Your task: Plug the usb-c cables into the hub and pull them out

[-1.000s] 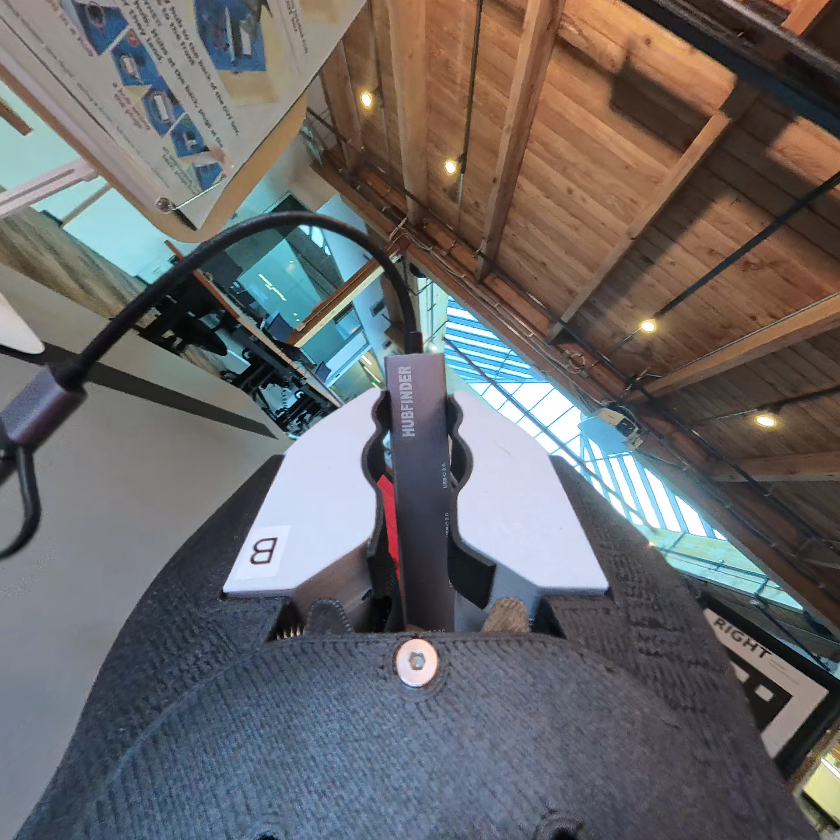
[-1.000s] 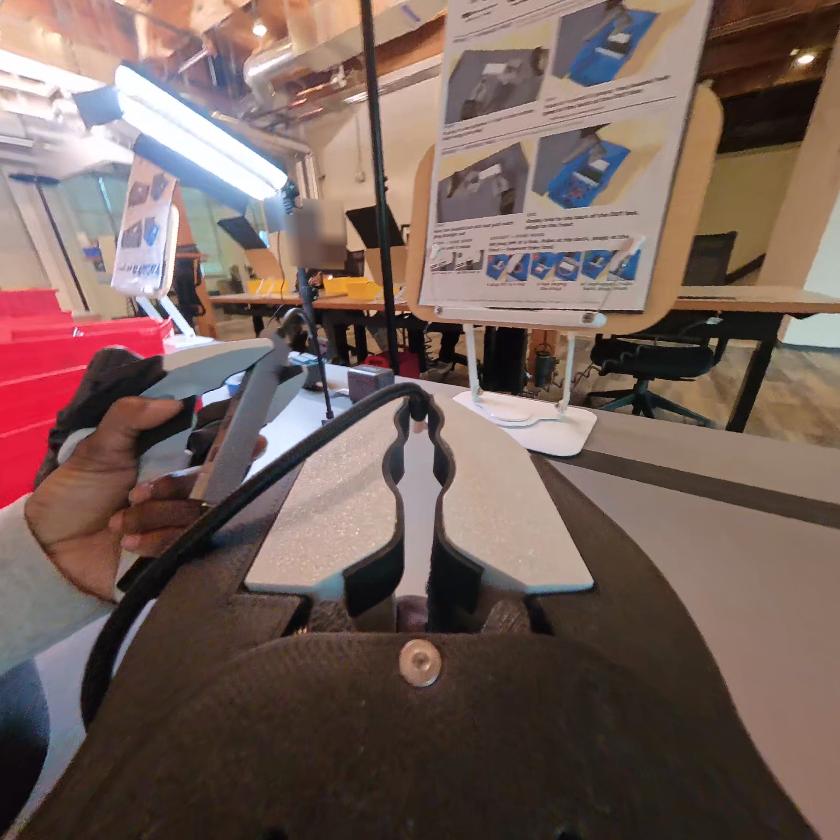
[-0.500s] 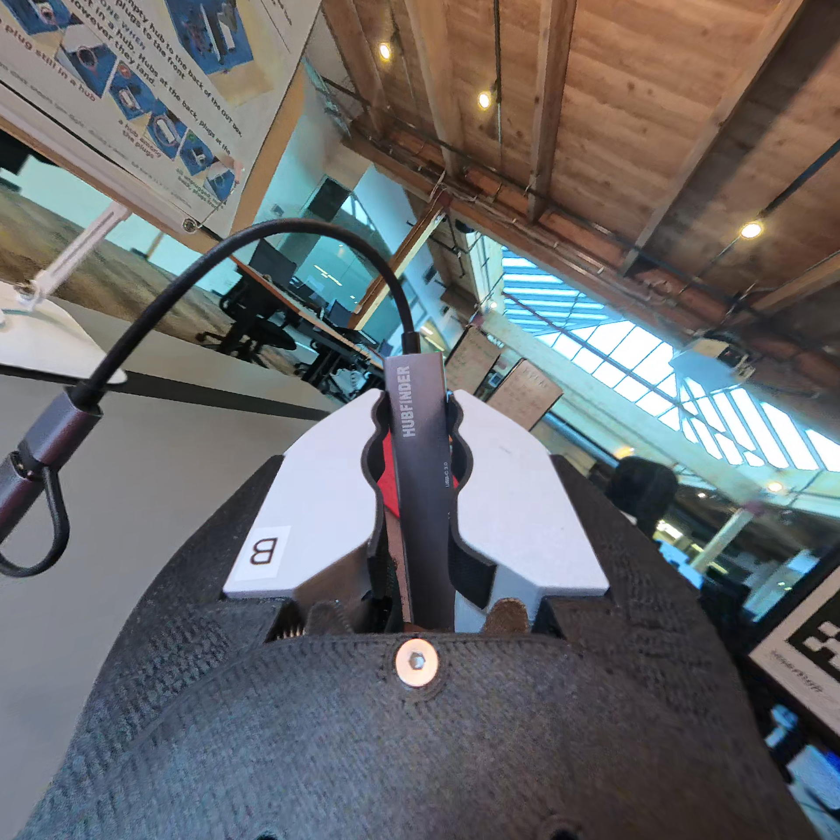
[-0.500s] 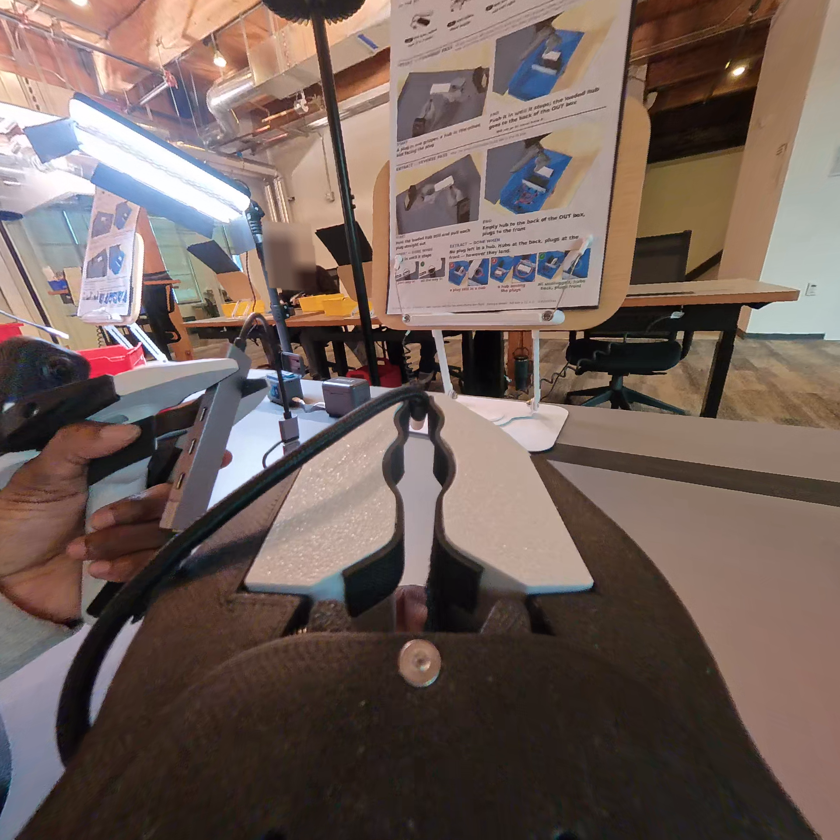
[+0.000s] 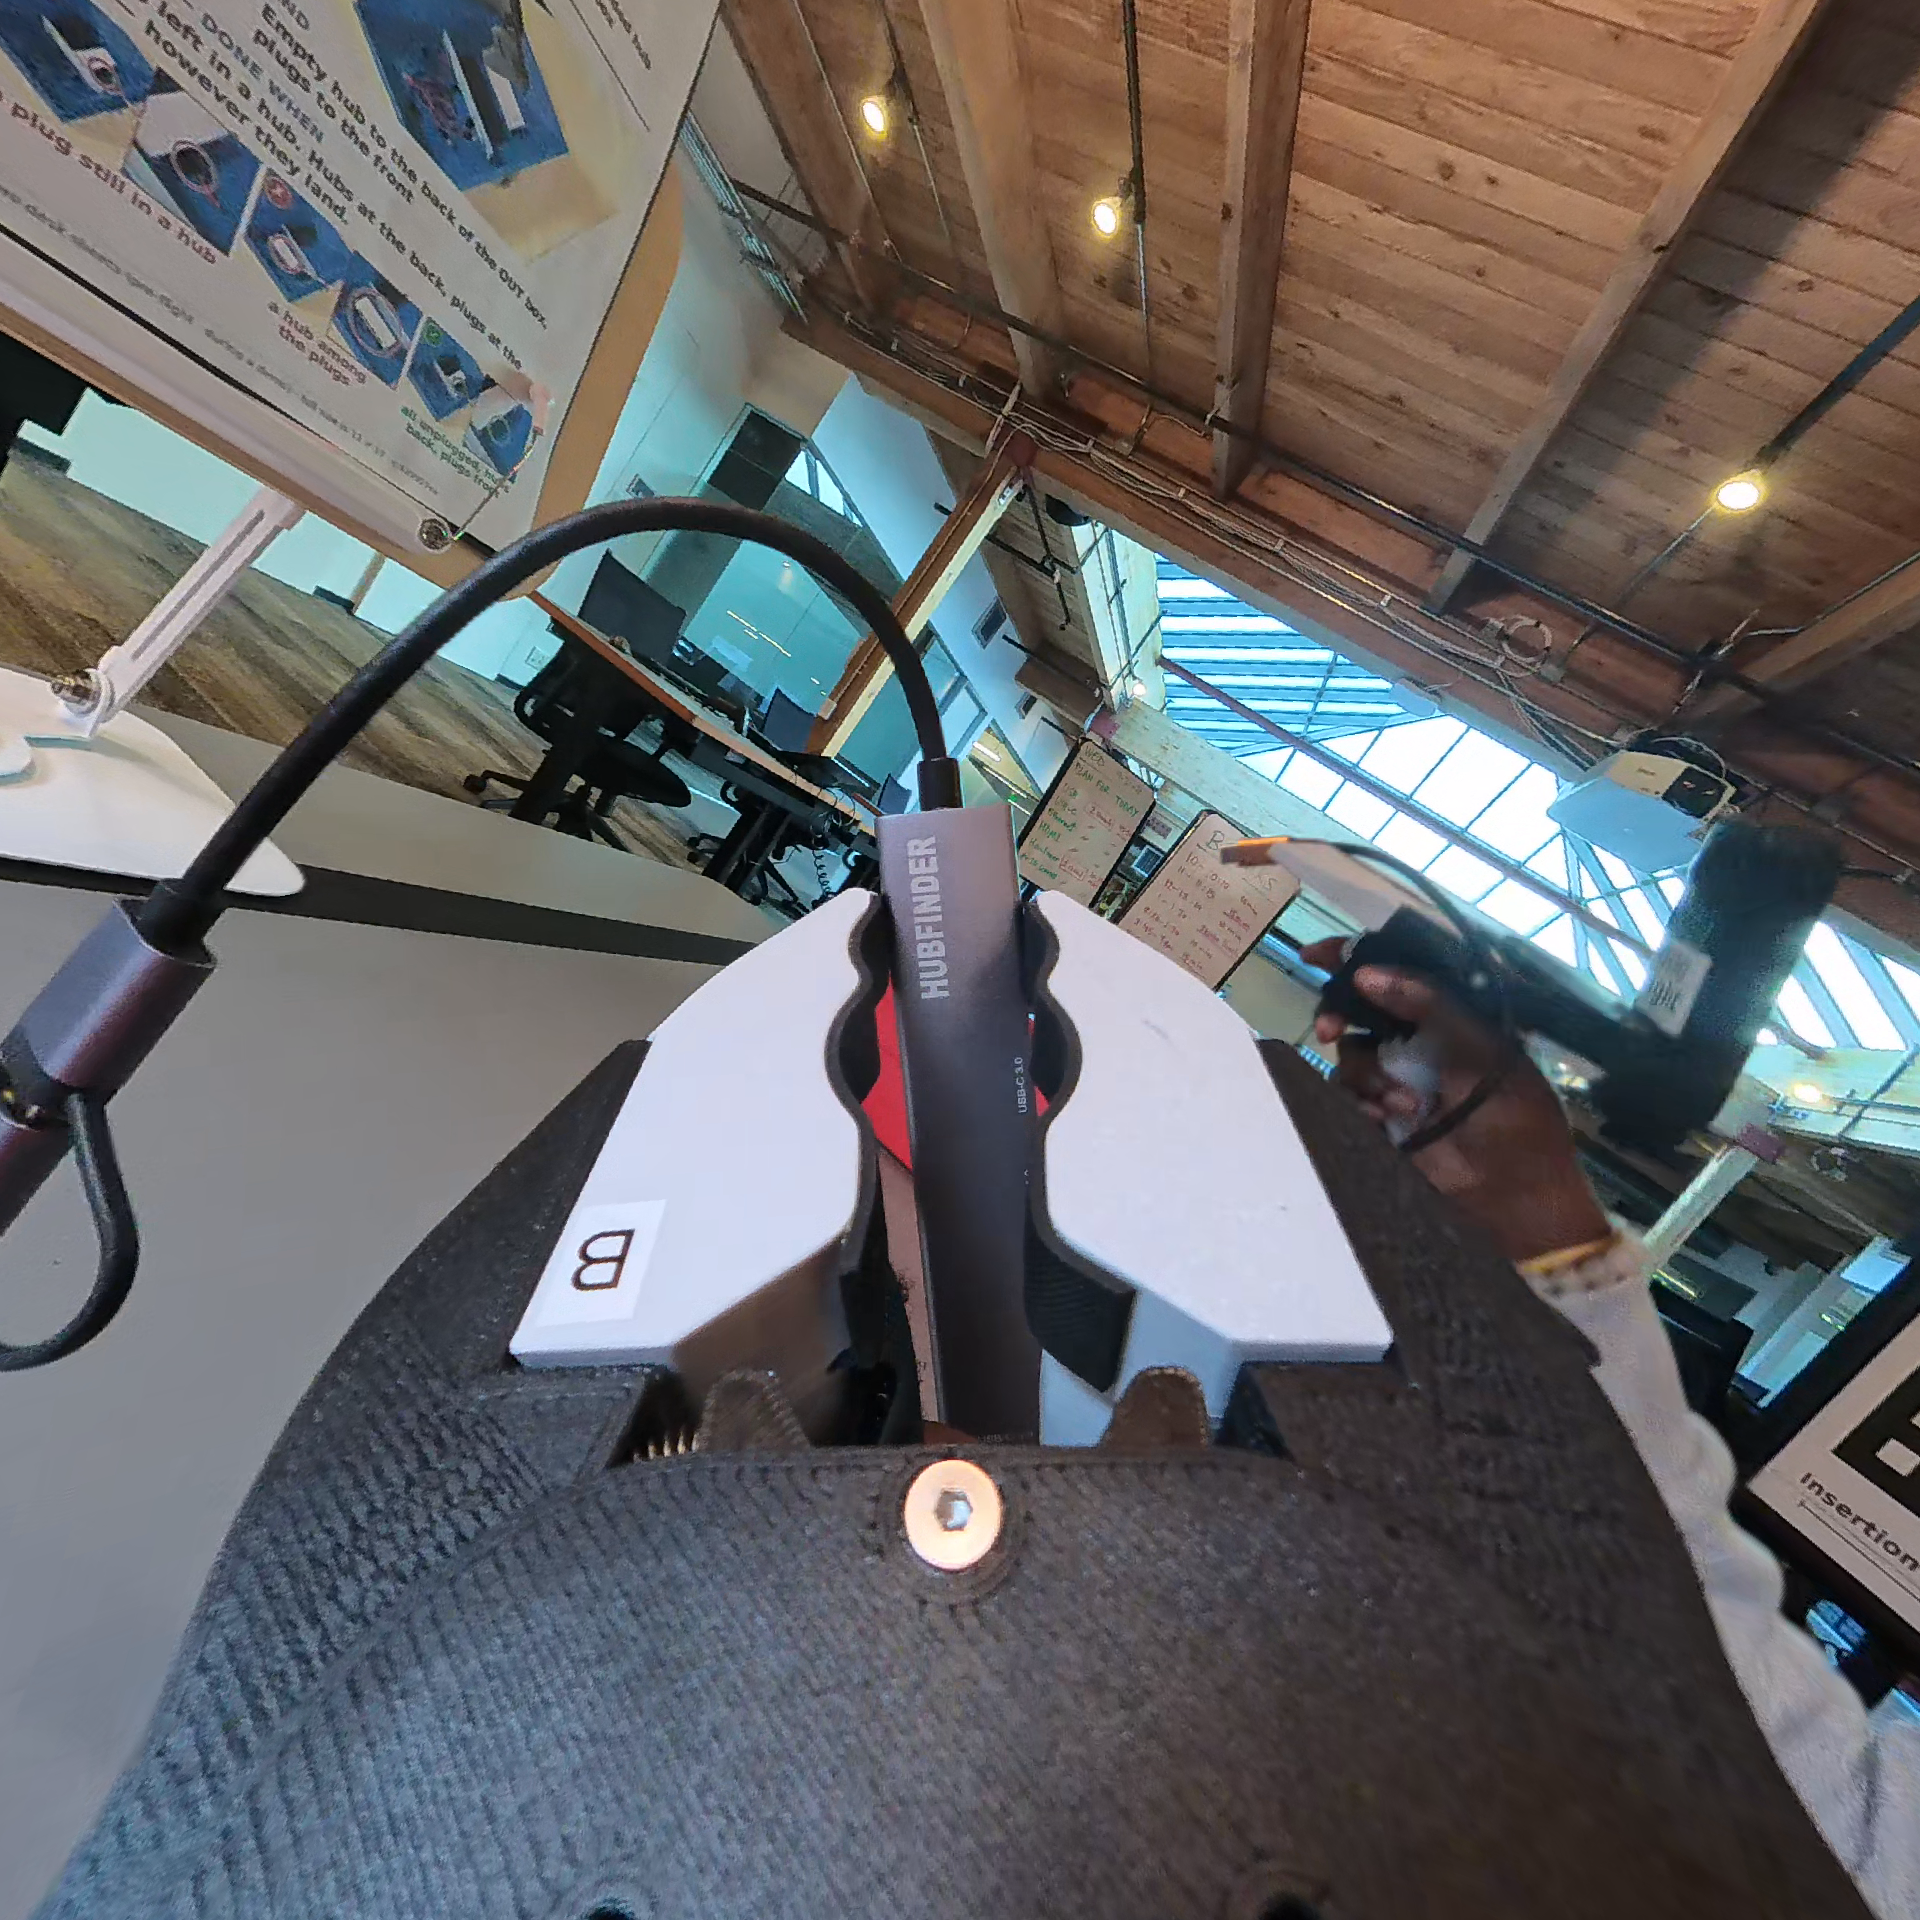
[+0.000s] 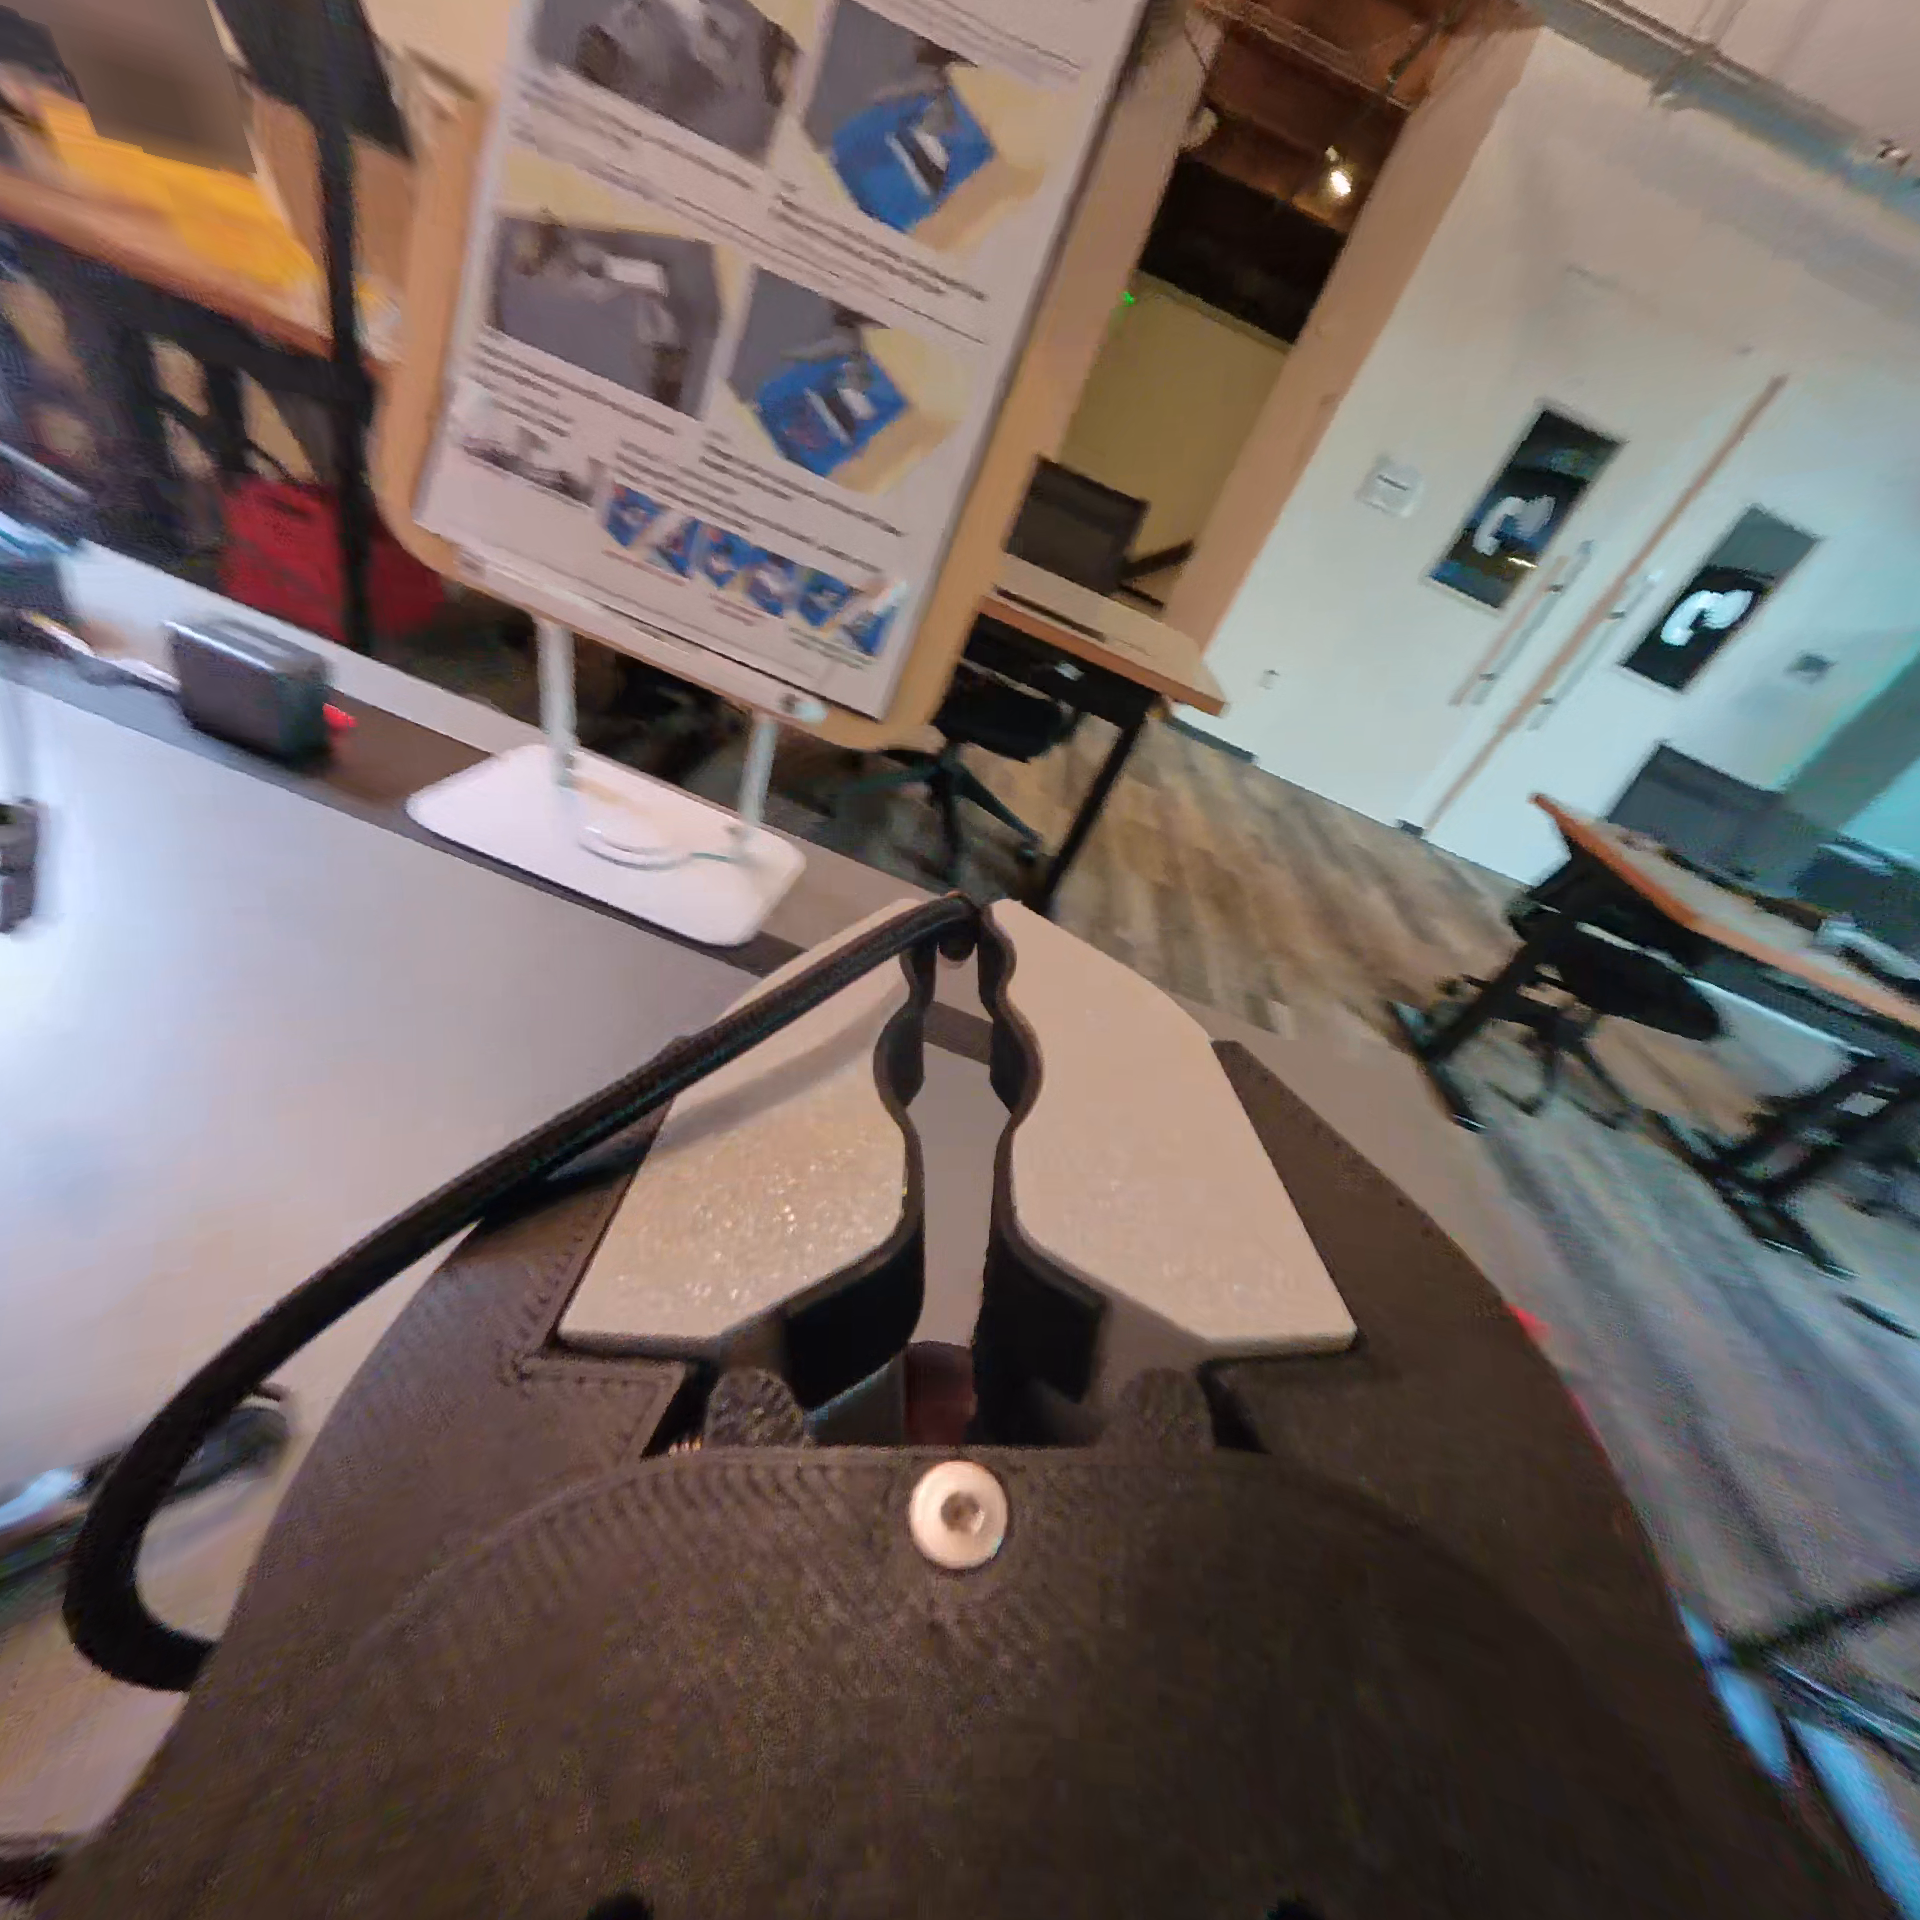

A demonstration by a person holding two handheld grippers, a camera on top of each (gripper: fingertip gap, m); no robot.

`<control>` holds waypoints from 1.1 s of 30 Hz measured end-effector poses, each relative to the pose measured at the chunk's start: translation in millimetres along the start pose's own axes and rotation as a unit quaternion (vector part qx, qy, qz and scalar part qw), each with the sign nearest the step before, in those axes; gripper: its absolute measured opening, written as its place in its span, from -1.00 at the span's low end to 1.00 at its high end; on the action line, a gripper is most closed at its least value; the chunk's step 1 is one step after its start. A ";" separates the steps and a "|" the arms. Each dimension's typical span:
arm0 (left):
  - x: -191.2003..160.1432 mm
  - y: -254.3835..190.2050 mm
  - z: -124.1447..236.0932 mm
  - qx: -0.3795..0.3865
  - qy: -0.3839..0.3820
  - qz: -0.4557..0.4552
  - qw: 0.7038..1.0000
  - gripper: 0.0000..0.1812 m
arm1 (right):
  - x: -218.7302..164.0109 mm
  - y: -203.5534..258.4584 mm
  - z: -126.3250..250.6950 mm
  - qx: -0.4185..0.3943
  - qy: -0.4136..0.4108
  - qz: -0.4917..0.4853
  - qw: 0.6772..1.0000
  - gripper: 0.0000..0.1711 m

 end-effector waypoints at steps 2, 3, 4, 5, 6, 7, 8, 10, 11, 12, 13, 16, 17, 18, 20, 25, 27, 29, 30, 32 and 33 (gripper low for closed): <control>-0.2 0.2 -0.2 0.001 0.001 0.002 1.000 -0.72 | 3.0 -33.2 2.0 -0.037 0.052 0.054 0.996 -0.92; -0.6 0.6 -0.2 0.004 0.003 0.004 1.000 -0.72 | 2.6 -50.9 2.8 -0.063 0.080 0.086 0.991 -0.92; -0.9 0.5 -0.3 0.004 0.004 0.005 1.000 -0.72 | 2.0 -69.7 4.1 -0.095 0.100 0.118 0.983 -0.92; -0.9 -0.3 -0.5 0.000 0.003 0.004 1.000 -0.72 | 0.4 -88.5 5.6 -0.126 0.117 0.148 0.974 -0.92; -1.1 -1.2 -0.7 -0.001 0.002 0.003 1.000 -0.72 | -2.3 -106.5 7.6 -0.151 0.136 0.174 0.964 -0.92; -1.5 -1.7 -1.1 -0.002 0.004 0.002 1.000 -0.72 | -6.0 -123.5 10.0 -0.173 0.154 0.196 0.953 -0.92; -2.2 -1.9 -1.4 -0.001 0.006 0.001 1.000 -0.72 | -9.9 -139.5 12.6 -0.195 0.168 0.215 0.942 -0.92; -3.9 -0.7 -1.9 0.003 0.010 0.004 1.000 -0.72 | -17.9 -167.4 18.0 -0.234 0.184 0.249 0.922 -0.92; -4.7 0.2 -2.0 0.005 0.012 0.008 1.000 -0.72 | -22.8 -177.9 19.8 -0.244 0.191 0.266 0.913 -0.92; -5.1 0.9 -1.9 0.005 0.012 0.011 1.000 -0.72 | -28.7 -187.3 21.2 -0.259 0.198 0.280 0.903 -0.92; -5.1 1.3 -1.8 0.004 0.010 0.014 1.000 -0.72 | -36.4 -193.3 21.0 -0.267 0.207 0.294 0.894 -0.91; -4.8 0.5 -1.8 0.003 0.011 0.008 1.000 -0.72 | -68.6 -197.9 15.8 -0.279 0.235 0.340 0.867 -0.91; -5.0 0.2 -1.9 0.004 0.012 0.005 1.000 -0.72 | -81.6 -197.4 13.9 -0.283 0.252 0.354 0.855 -0.92; -5.3 -0.1 -2.1 0.003 0.012 0.003 1.000 -0.72 | -94.8 -196.2 12.1 -0.287 0.271 0.365 0.843 -0.92; -5.9 0.2 -2.2 0.004 0.013 0.004 1.000 -0.72 | -120.9 -187.7 8.4 -0.272 0.305 0.372 0.833 -0.92; -5.3 1.4 -1.7 0.006 0.010 0.012 1.000 -0.72 | -181.8 -151.7 9.0 -0.145 0.435 0.327 0.826 -0.88; -5.9 1.4 -2.0 0.005 0.012 0.014 1.000 -0.72 | -198.1 -140.6 12.4 -0.092 0.486 0.289 0.820 -0.88; -6.0 1.6 -1.9 0.008 0.013 0.013 1.000 -0.72 | -209.6 -131.2 18.0 -0.032 0.541 0.224 0.810 -0.85; -5.7 1.8 -1.7 0.009 0.012 0.013 1.000 -0.72 | -215.0 -125.5 22.4 0.006 0.575 0.182 0.797 -0.80; -5.1 2.0 -1.2 0.010 0.011 0.014 1.000 -0.72 | -222.5 -118.1 29.6 0.064 0.627 0.119 0.767 -0.65; -4.7 2.0 -0.9 0.010 0.010 0.015 1.000 -0.72 | -224.8 -116.9 32.5 0.085 0.645 0.103 0.753 -0.59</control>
Point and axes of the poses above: each gripper's, where its closed fingertips meet, z back along the fingers, x out of its top, y = z × x across the jaws, the point moved 6 cm from there along z, back along the fingers, and after that the axes turned 5 degrees about -x, right-handed, at the moved point
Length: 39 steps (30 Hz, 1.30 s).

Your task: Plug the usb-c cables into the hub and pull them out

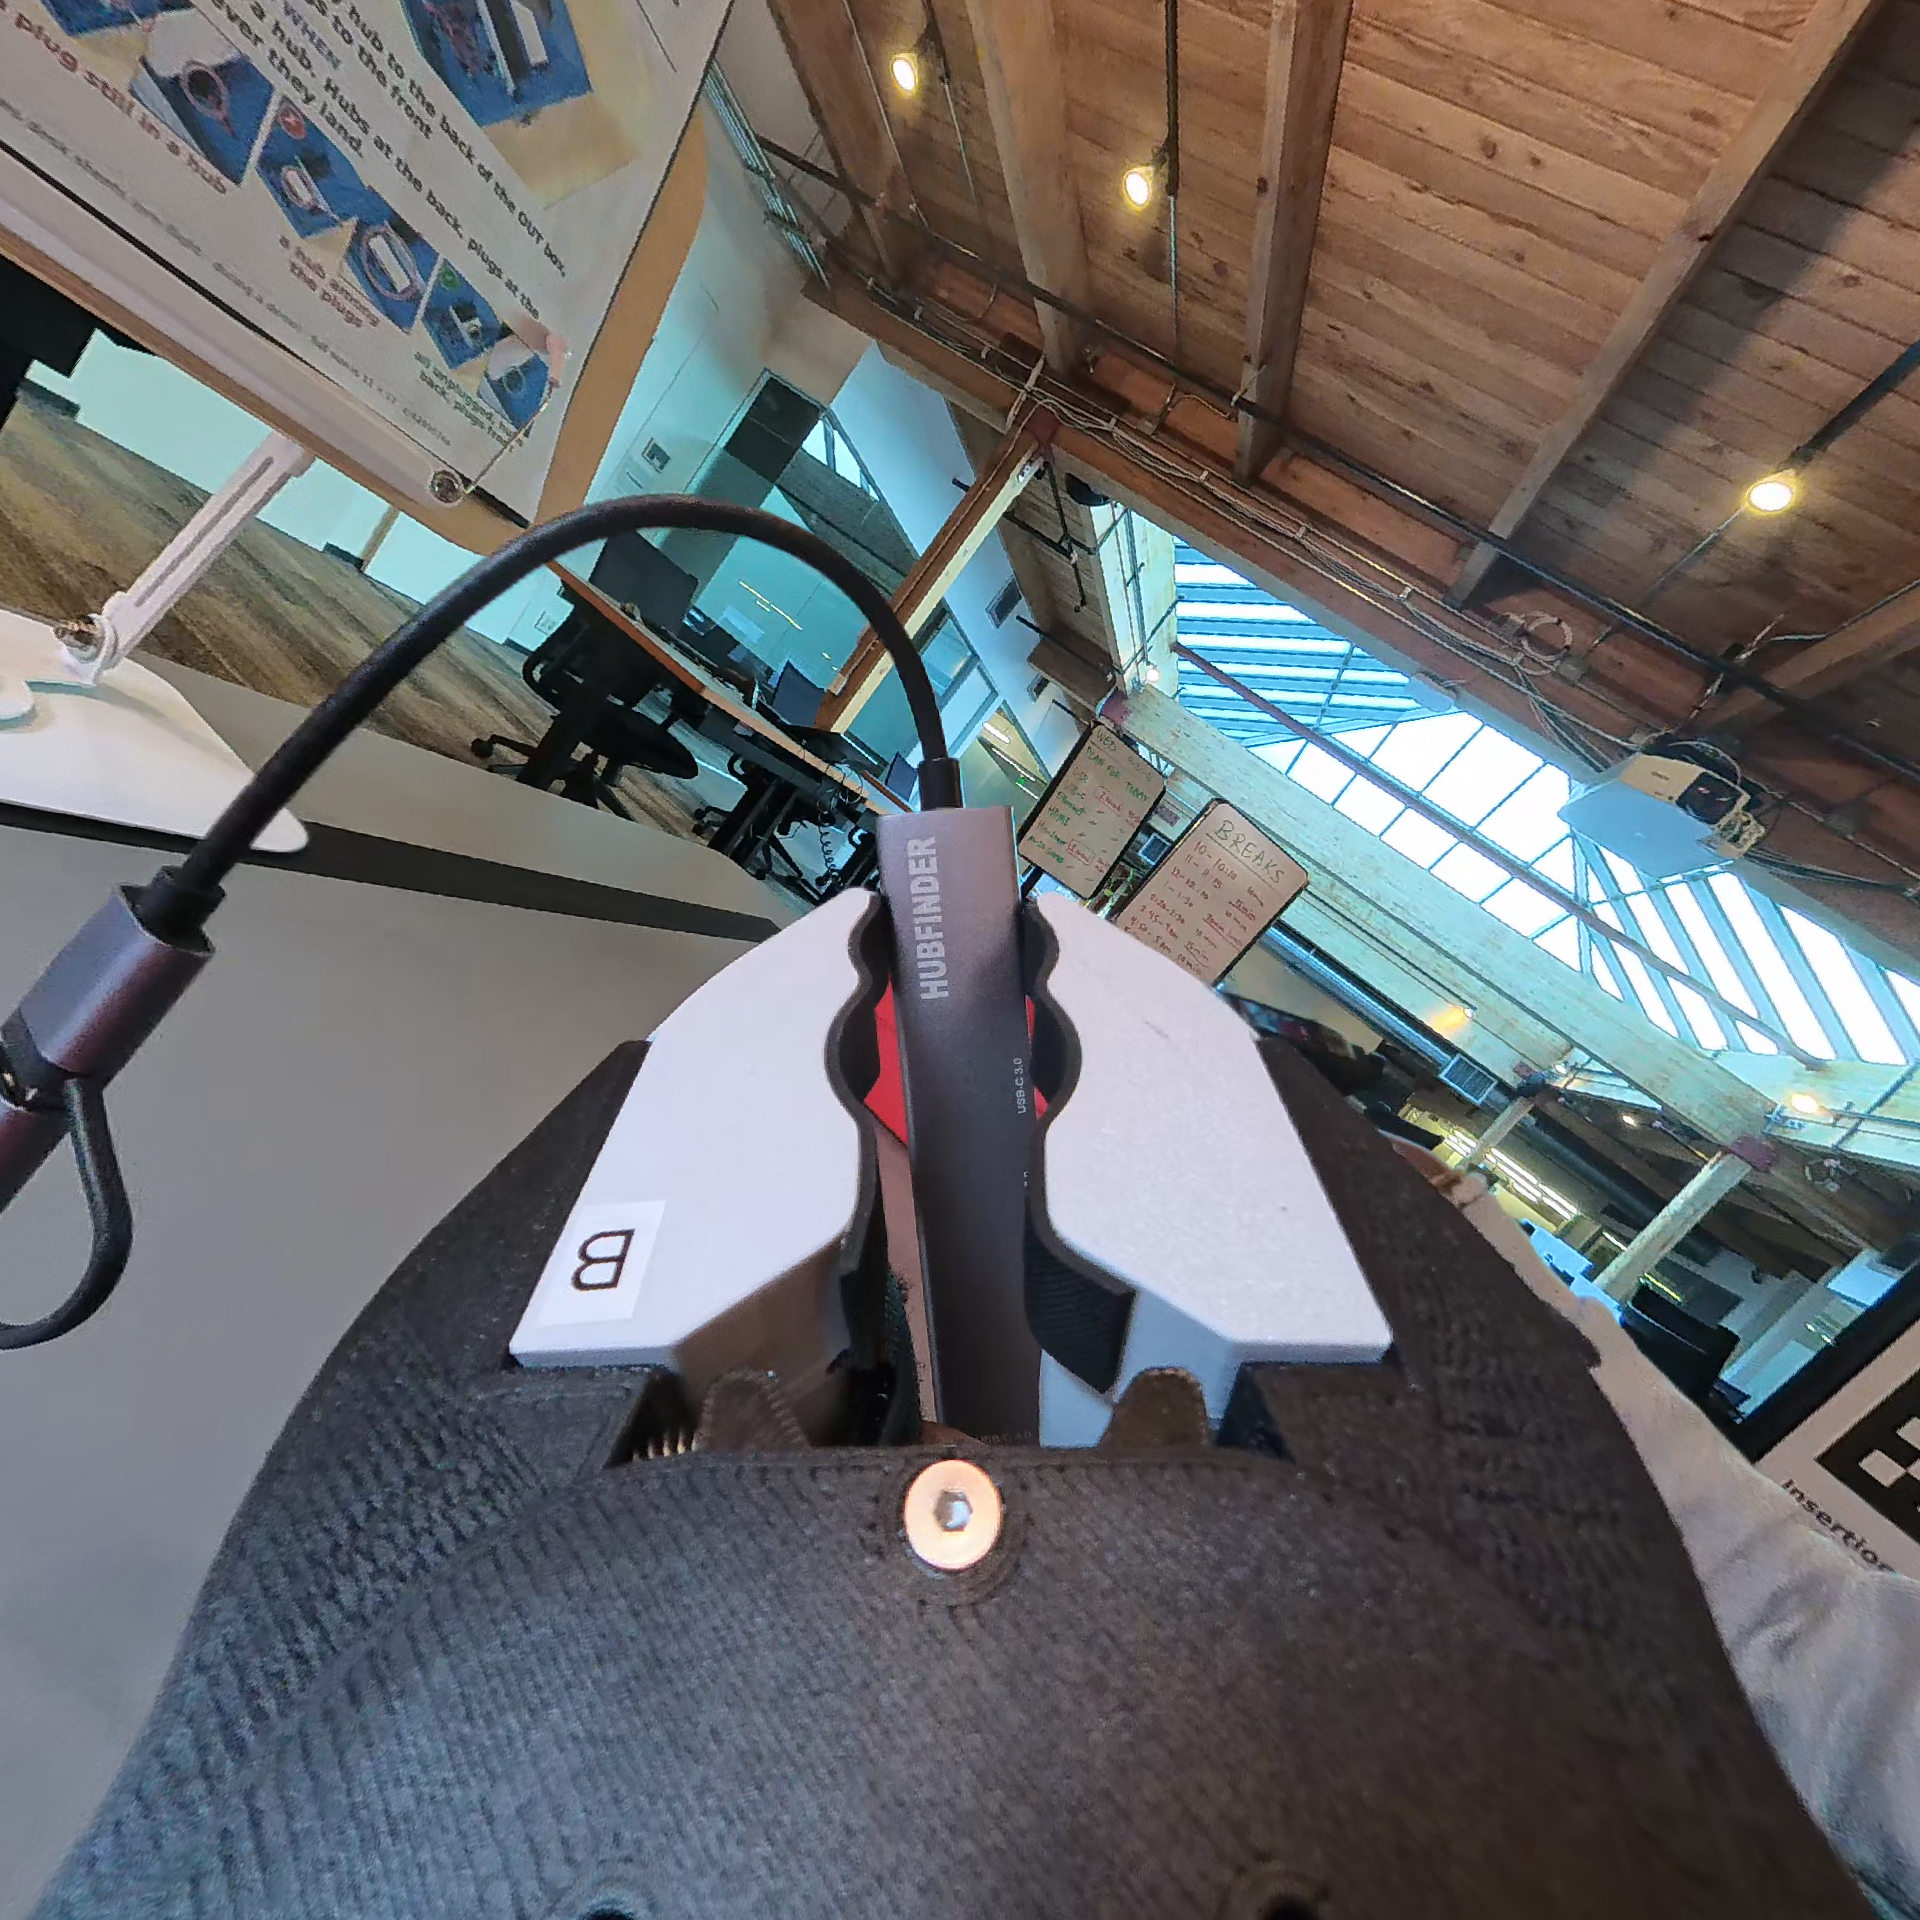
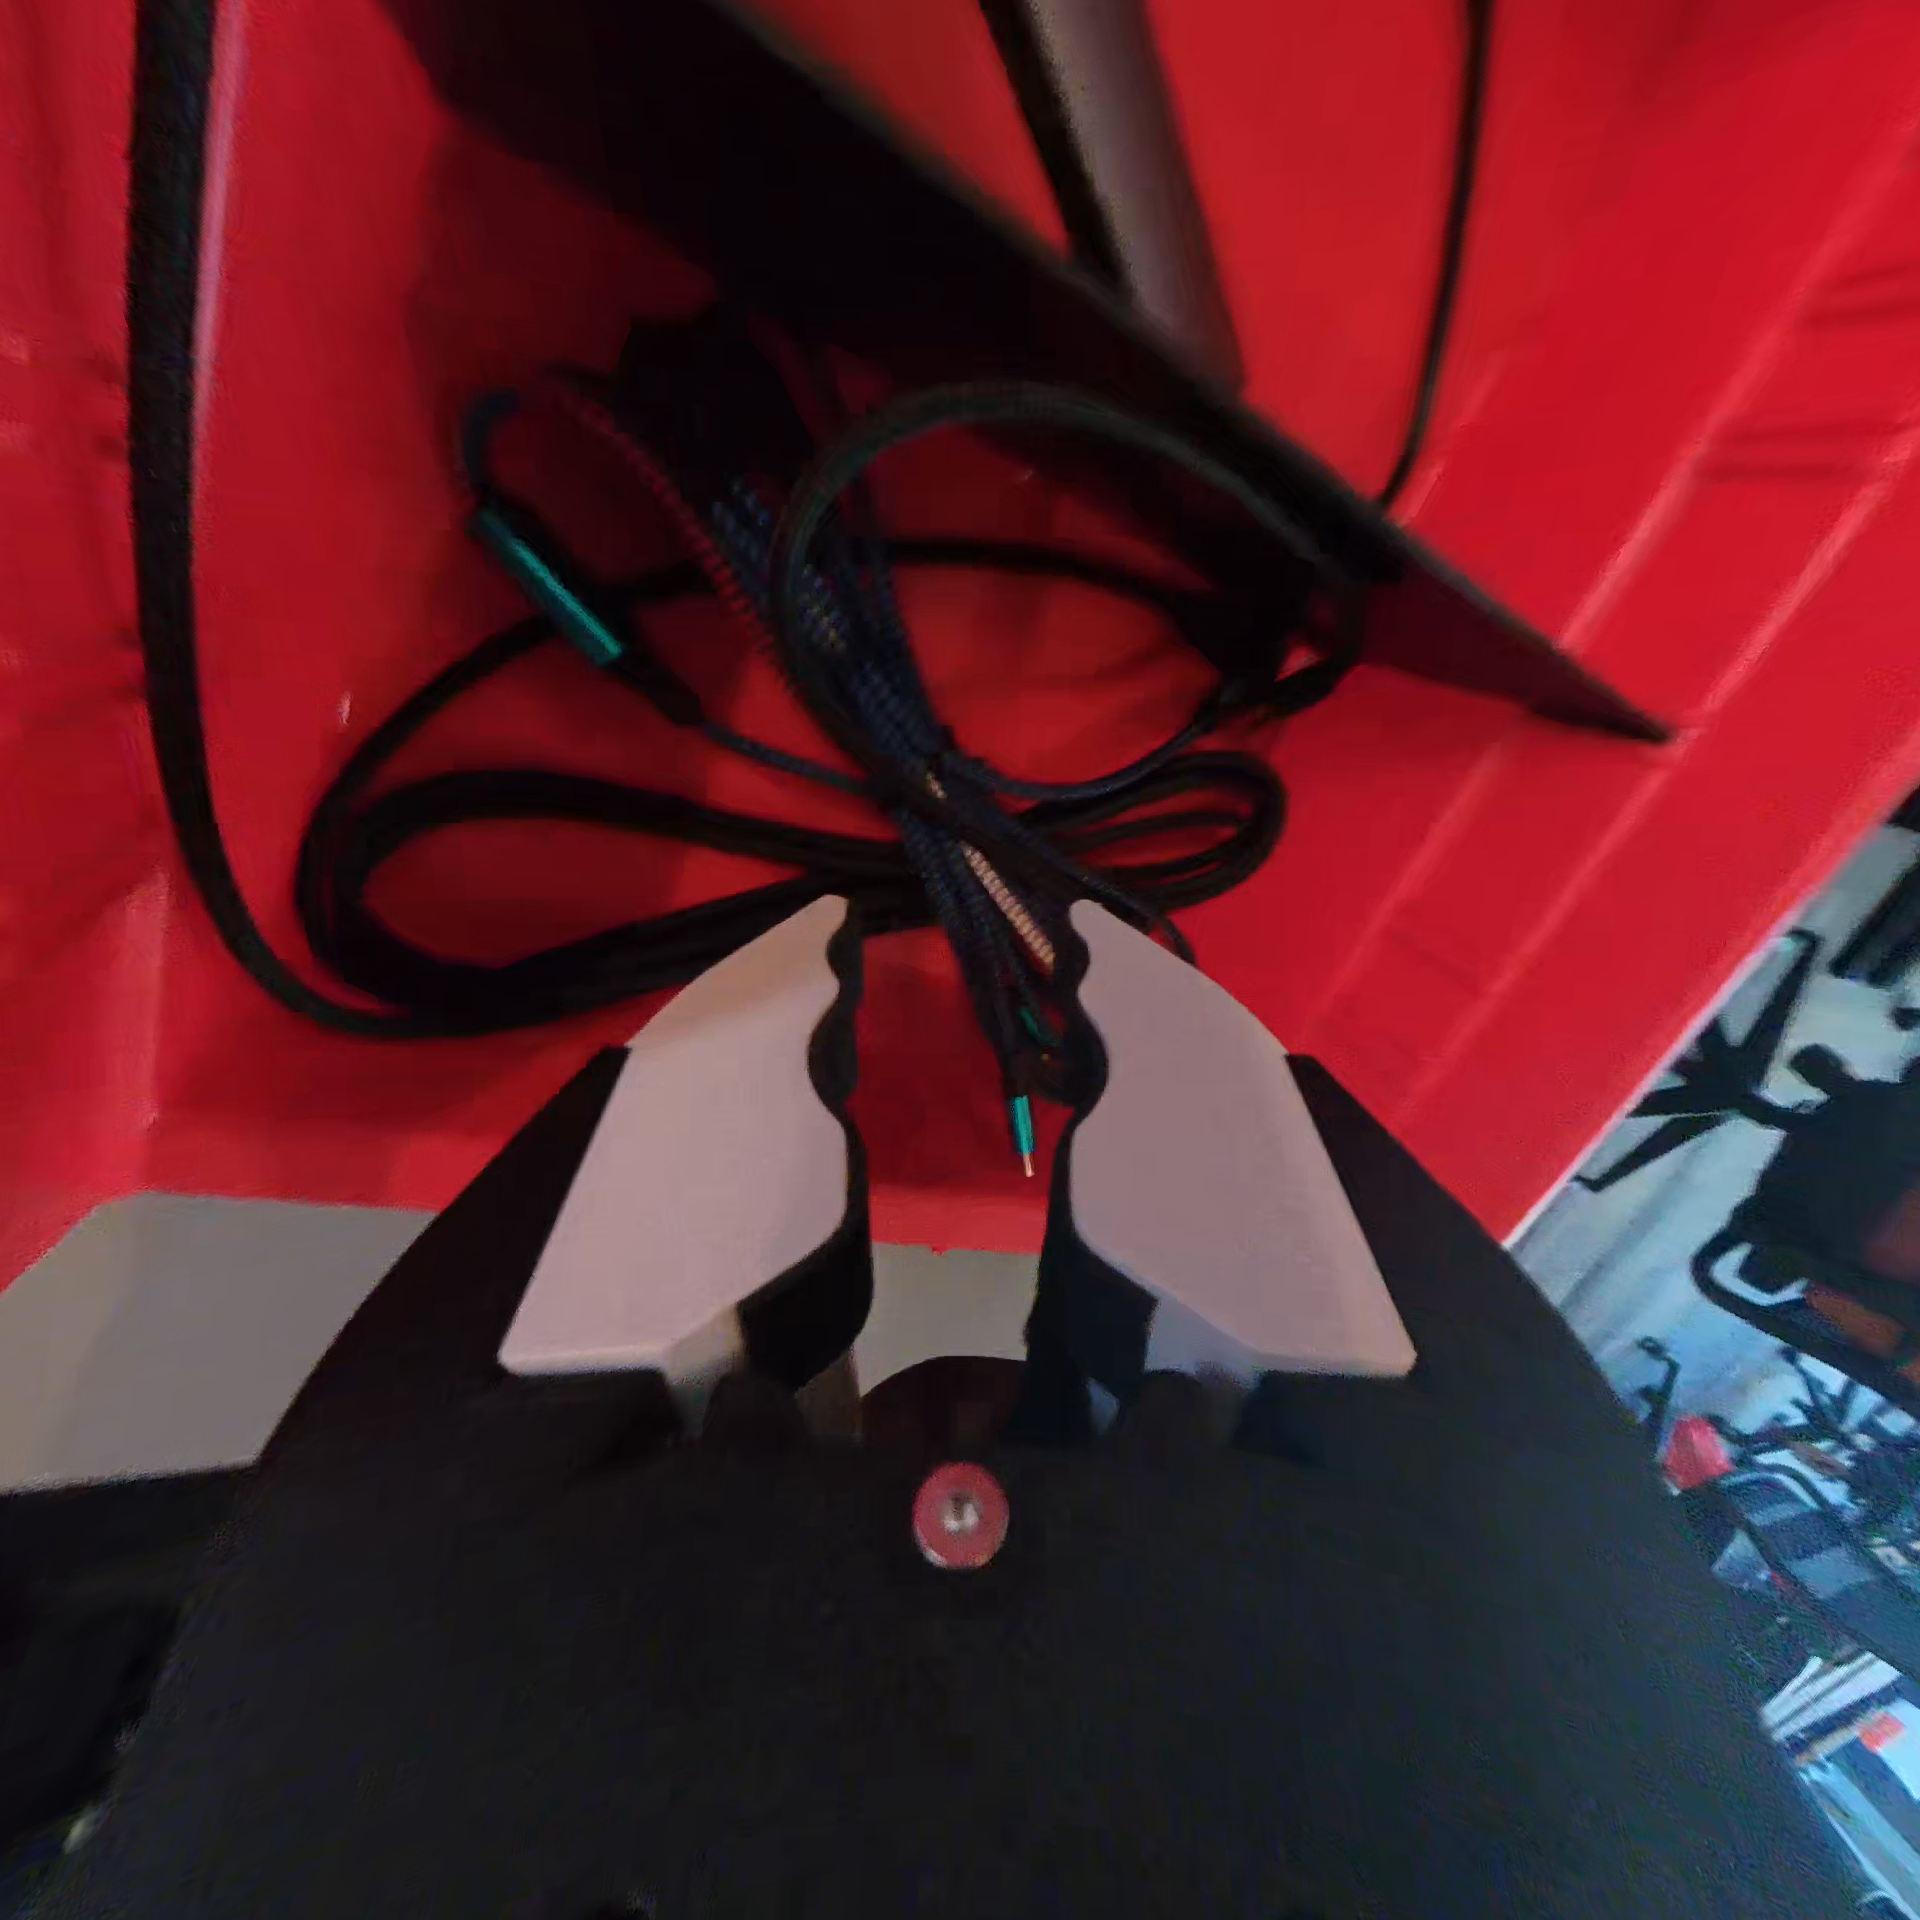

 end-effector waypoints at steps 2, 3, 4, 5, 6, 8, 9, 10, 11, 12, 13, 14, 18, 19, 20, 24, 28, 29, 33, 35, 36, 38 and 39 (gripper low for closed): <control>0.7 -0.1 0.4 0.001 -0.001 0.000 1.000 -0.72 | -0.8 -4.1 2.3 0.010 -0.004 -0.005 1.000 -0.53; 0.9 -0.2 0.5 0.001 -0.002 0.000 1.000 -0.72 | 1.7 -7.8 7.2 0.011 -0.029 -0.016 0.999 -0.53; 1.1 -0.3 0.4 0.000 -0.002 0.000 1.000 -0.72 | 5.5 -10.9 14.2 0.019 -0.066 -0.034 0.997 -0.53; 1.0 -0.4 0.3 0.000 -0.002 0.001 1.000 -0.72 | 9.8 -13.9 21.9 0.031 -0.105 -0.057 0.992 -0.53; 0.8 -0.6 0.1 -0.001 -0.002 0.001 1.000 -0.72 | 14.1 -16.8 29.1 0.046 -0.144 -0.081 0.985 -0.54; 0.3 -1.2 -0.3 -0.002 -0.001 0.001 1.000 -0.72 | 21.7 -20.8 39.1 0.072 -0.205 -0.119 0.969 -0.55; 0.3 -1.9 -0.5 -0.004 0.000 -0.002 1.000 -0.72 | 24.7 -21.0 41.6 0.082 -0.222 -0.132 0.963 -0.55; 0.4 -2.9 -0.5 -0.007 0.000 -0.006 1.000 -0.72 | 27.3 -20.2 44.6 0.087 -0.238 -0.142 0.957 -0.57; 0.7 -4.1 -0.7 -0.008 -0.001 -0.014 1.000 -0.72 | 31.1 -17.5 51.3 0.092 -0.264 -0.154 0.948 -0.56; 1.2 -5.5 -0.9 -0.009 -0.002 -0.024 1.000 -0.72 | 36.7 -12.1 64.2 0.103 -0.307 -0.166 0.931 -0.55; 1.6 -7.1 -1.1 -0.009 -0.002 -0.035 0.999 -0.72 | 43.5 -3.2 82.6 0.120 -0.365 -0.170 0.907 -0.54; 1.9 -8.8 -1.4 -0.009 -0.002 -0.049 0.999 -0.72 | 50.4 8.7 104.1 0.139 -0.427 -0.168 0.877 -0.53; 3.8 -17.4 -2.0 -0.001 0.003 -0.124 0.992 -0.72 | 77.1 90.0 186.7 0.253 -0.619 -0.098 0.737 -0.53; 4.4 -20.5 -2.3 0.000 0.005 -0.147 0.989 -0.72 | 84.8 116.3 200.5 0.287 -0.640 -0.064 0.710 -0.55; 4.7 -24.1 -2.8 0.001 0.010 -0.172 0.985 -0.72 | 93.3 141.9 210.6 0.318 -0.652 -0.031 0.688 -0.55; 2.8 -37.0 -6.2 0.023 0.053 -0.328 0.943 -0.71 | 138.1 213.5 229.0 0.427 -0.650 0.026 0.628 -0.53; -5.4 -39.6 -10.9 0.047 0.109 -0.438 0.891 -0.68 | 177.5 242.4 225.8 0.510 -0.617 0.013 0.599 -0.47; -8.7 -37.3 -10.9 0.052 0.116 -0.448 0.885 -0.69 | 183.0 247.7 221.1 0.512 -0.613 0.010 0.601 -0.54; -17.7 -30.9 -11.4 0.062 0.129 -0.446 0.884 -0.69 | 184.7 252.9 203.7 0.499 -0.627 -0.009 0.599 -0.93; -20.1 -31.9 -11.7 0.055 0.132 -0.442 0.885 -0.69 | 181.8 251.8 200.3 0.495 -0.641 -0.008 0.586 -0.94; -21.6 -31.3 -11.4 0.055 0.129 -0.434 0.890 -0.70 | 181.3 251.2 199.2 0.491 -0.645 -0.009 0.585 -0.94; -29.2 -25.5 -10.4 0.056 0.161 -0.426 0.889 -0.68 | 181.1 247.6 199.9 0.489 -0.655 -0.025 0.575 -0.94; -34.1 -21.7 -10.3 0.056 0.187 -0.426 0.884 -0.65 | 179.4 246.5 201.6 0.498 -0.657 -0.026 0.566 -0.94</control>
Point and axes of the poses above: each gripper's, where its closed fingertips meet, z back along the fingers, x out of its top, y = z × x across the jaws, the point moved 6 cm from there along z, back along the fingers, and after that the axes turned 5 degrees about -x, right-handed, at the moved point
